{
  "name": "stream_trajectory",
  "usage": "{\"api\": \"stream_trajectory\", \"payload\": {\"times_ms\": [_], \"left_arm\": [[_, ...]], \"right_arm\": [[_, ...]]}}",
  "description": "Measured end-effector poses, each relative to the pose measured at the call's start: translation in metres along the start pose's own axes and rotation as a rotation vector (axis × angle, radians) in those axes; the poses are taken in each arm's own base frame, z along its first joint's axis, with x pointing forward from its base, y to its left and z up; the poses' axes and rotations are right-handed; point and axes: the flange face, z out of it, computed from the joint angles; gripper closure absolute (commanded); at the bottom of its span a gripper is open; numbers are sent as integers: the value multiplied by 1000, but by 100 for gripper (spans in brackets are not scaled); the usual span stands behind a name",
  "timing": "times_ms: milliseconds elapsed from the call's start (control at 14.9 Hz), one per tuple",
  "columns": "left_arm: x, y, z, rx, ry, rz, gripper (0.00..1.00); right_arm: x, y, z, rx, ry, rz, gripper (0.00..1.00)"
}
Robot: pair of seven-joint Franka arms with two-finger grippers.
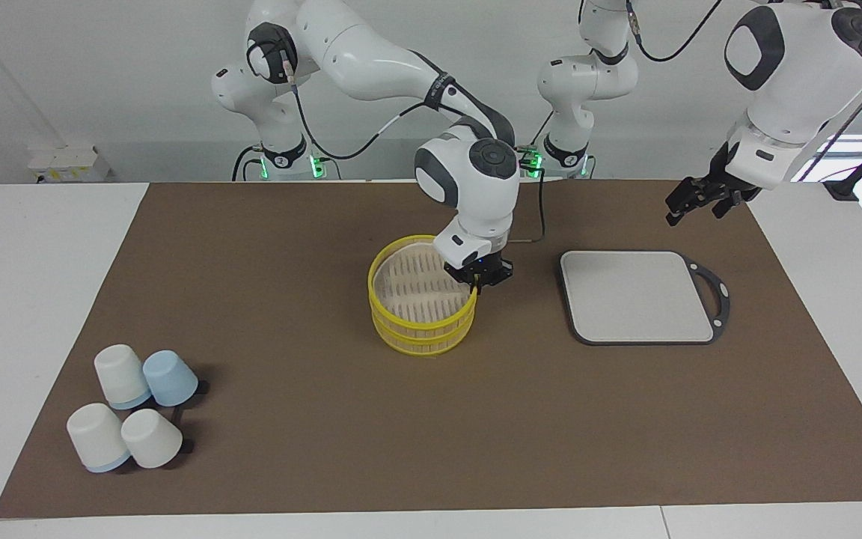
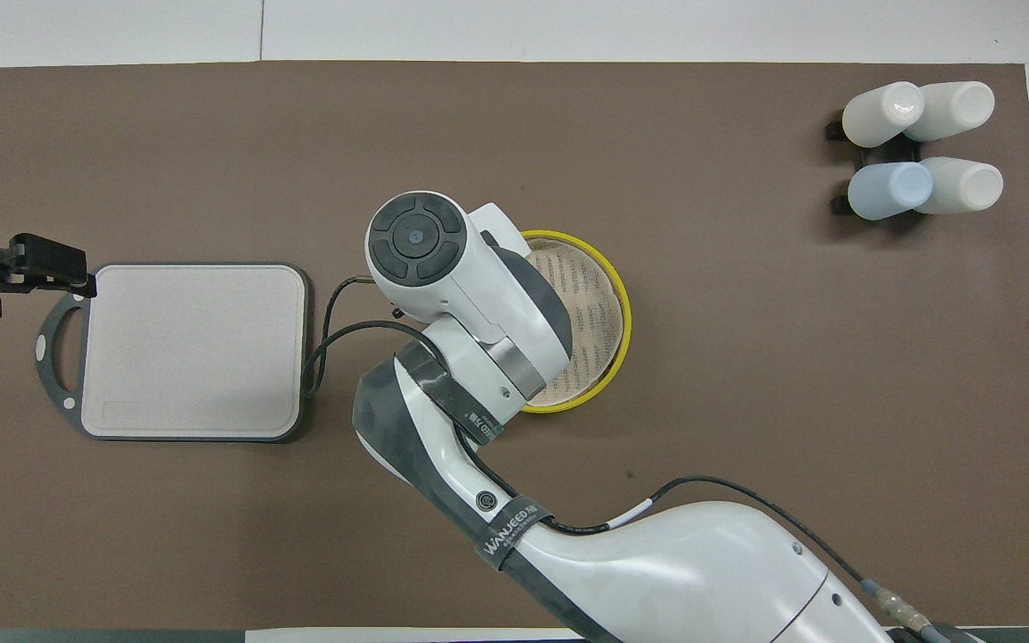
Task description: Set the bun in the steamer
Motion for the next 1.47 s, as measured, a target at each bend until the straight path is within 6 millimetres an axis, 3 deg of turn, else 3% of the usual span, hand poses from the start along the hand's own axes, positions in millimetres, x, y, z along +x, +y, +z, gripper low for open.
{"api": "stream_trajectory", "payload": {"times_ms": [67, 134, 201, 535, 736, 870, 937, 1070, 1338, 1472], "left_arm": [[0, 0, 0, 0, 1, 0, 0], [0, 0, -1, 0, 1, 0, 0], [0, 0, -1, 0, 2, 0, 0], [-1, -1, -2, -1, 4, -2, 0], [-1, -1, -2, -1, 4, -2, 0], [-1, -1, -2, -1, 4, -2, 0], [-1, -1, -2, -1, 4, -2, 0], [-1, -1, -2, -1, 4, -2, 0], [-1, -1, -2, -1, 4, -2, 0], [-1, -1, -2, -1, 4, -2, 0]], "right_arm": [[0, 0, 0, 1, 0, 0, 39], [0, 0, 0, 2, 2, 0, 7], [0, 0, 1, 3, 2, 0, 0], [-3, 2, -5, -13, -11, -1, 0], [0, 6, -42, 11, 15, -2, 0], [9, 20, -76, 35, 49, -43, 0], [17, 34, -94, 38, 60, -63, 0], [42, 80, -128, 27, 62, -102, 0], [94, 200, -175, -16, 18, -196, 0], [108, 256, -191, -25, -2, -217, 0]]}}
